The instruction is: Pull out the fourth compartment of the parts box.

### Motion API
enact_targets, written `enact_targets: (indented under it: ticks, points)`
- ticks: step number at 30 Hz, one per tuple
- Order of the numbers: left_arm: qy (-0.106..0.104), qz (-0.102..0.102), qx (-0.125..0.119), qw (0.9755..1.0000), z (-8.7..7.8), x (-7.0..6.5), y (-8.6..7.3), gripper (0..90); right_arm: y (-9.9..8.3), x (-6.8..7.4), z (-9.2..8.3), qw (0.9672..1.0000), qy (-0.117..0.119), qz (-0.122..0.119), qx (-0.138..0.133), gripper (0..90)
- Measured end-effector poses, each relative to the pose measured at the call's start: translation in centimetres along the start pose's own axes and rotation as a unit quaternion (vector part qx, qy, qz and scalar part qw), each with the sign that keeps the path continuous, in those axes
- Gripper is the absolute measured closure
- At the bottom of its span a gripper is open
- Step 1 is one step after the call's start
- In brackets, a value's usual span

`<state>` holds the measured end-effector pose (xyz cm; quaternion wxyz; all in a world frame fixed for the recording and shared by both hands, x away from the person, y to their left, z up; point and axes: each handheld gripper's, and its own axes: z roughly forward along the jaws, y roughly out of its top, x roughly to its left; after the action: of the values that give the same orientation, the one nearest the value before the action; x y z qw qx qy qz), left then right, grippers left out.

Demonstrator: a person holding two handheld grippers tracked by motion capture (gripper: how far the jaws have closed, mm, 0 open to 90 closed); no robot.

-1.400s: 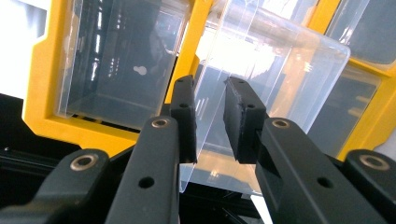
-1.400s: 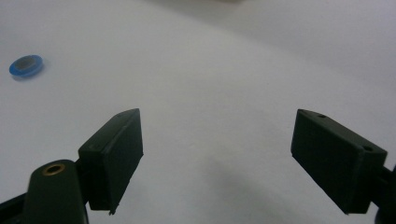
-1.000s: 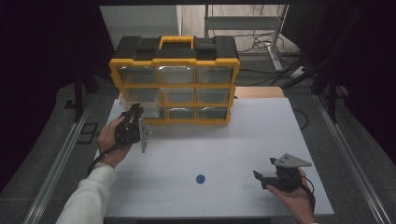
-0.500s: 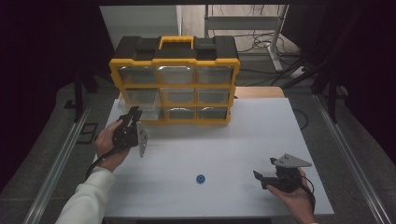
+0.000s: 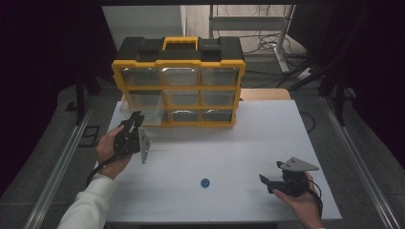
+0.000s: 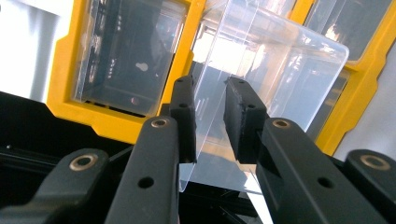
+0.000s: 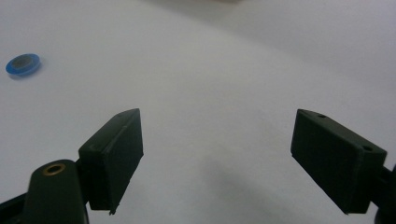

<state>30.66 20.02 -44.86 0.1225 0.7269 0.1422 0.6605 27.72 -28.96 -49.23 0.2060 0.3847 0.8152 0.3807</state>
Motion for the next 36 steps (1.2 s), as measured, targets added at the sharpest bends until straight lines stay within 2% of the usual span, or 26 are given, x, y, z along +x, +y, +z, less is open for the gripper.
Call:
enact_targets:
  ticks: [12,30,36]
  points:
    - [0.001,-0.001,0.000,1.0000,-0.69,-0.10,-0.14,74.9,-0.02,-0.01,0.03,1.0000,0.000,-0.001,0.002,17.4]
    - [-0.001,-0.004,0.003,1.0000,-0.77,-0.32,-0.09,74.4,-0.02,-0.08,0.00,1.0000,0.001,0.003,0.000,17.4]
    - [-0.006,-0.006,0.015,0.9999,-0.83,-0.25,0.30,74.2,-0.02,-0.05,0.04,1.0000,0.002,0.003,0.000,17.4]
